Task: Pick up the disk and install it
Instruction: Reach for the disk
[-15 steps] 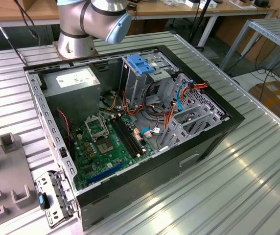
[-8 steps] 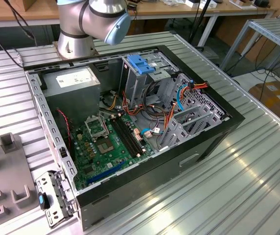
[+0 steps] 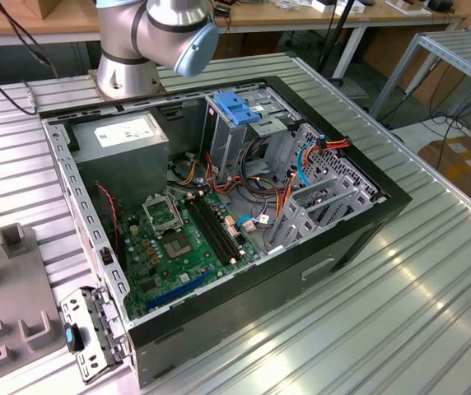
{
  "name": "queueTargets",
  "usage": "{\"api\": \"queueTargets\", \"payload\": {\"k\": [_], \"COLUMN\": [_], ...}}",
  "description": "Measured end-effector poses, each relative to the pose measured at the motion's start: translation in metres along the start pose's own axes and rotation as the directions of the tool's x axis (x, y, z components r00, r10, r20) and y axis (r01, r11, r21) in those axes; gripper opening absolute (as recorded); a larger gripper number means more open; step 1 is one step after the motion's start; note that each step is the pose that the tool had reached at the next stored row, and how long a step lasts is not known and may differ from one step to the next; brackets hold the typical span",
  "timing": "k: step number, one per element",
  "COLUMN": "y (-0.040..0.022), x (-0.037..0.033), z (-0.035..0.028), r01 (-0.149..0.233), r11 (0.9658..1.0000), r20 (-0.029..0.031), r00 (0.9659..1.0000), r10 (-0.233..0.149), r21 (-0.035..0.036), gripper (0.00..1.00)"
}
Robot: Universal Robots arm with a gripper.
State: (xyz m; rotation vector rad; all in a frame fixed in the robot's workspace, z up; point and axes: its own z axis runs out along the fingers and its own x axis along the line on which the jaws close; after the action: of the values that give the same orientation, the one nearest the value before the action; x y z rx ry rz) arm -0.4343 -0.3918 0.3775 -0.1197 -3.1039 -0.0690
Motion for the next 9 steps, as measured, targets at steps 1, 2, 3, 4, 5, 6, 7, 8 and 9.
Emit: {"api": "queueTargets", "payload": {"k": [1, 2, 3, 4, 5, 6, 7, 8, 9], "y": [-0.0004, -0.0007, -0.0012, -0.0013, -0.0013, -0.0013, -0.0013, -0.0013, -0.0013], "x": [0.0047, 0.0091, 0.0152, 0.0167, 0.0168, 0.0168, 0.0168, 0.0168, 0.0169], "z": [0.0009, 0.0015, 0.0020, 0.0022, 0.0022, 0.0022, 0.0022, 0.0021, 0.0021], "r01": [0.000, 0.000, 0.000, 0.000, 0.000, 0.000, 0.000, 0.000, 0.000], "r11": [1.0000, 1.0000, 1.0000, 1.0000, 1.0000, 1.0000, 1.0000, 1.0000, 1.0000], "r20": [0.0000, 0.0001, -0.0002, 0.0001, 0.0001, 0.0001, 0.0001, 0.0000, 0.0000], "r00": [1.0000, 1.0000, 1.0000, 1.0000, 1.0000, 1.0000, 1.0000, 1.0000, 1.0000], "r10": [0.000, 0.000, 0.000, 0.000, 0.000, 0.000, 0.000, 0.000, 0.000], "r21": [-0.0001, -0.0001, 0.0000, 0.0000, -0.0001, 0.0000, -0.0001, 0.0000, 0.0000], "gripper": [0.11, 0.11, 0.11, 0.11, 0.11, 0.11, 0.11, 0.11, 0.11]}}
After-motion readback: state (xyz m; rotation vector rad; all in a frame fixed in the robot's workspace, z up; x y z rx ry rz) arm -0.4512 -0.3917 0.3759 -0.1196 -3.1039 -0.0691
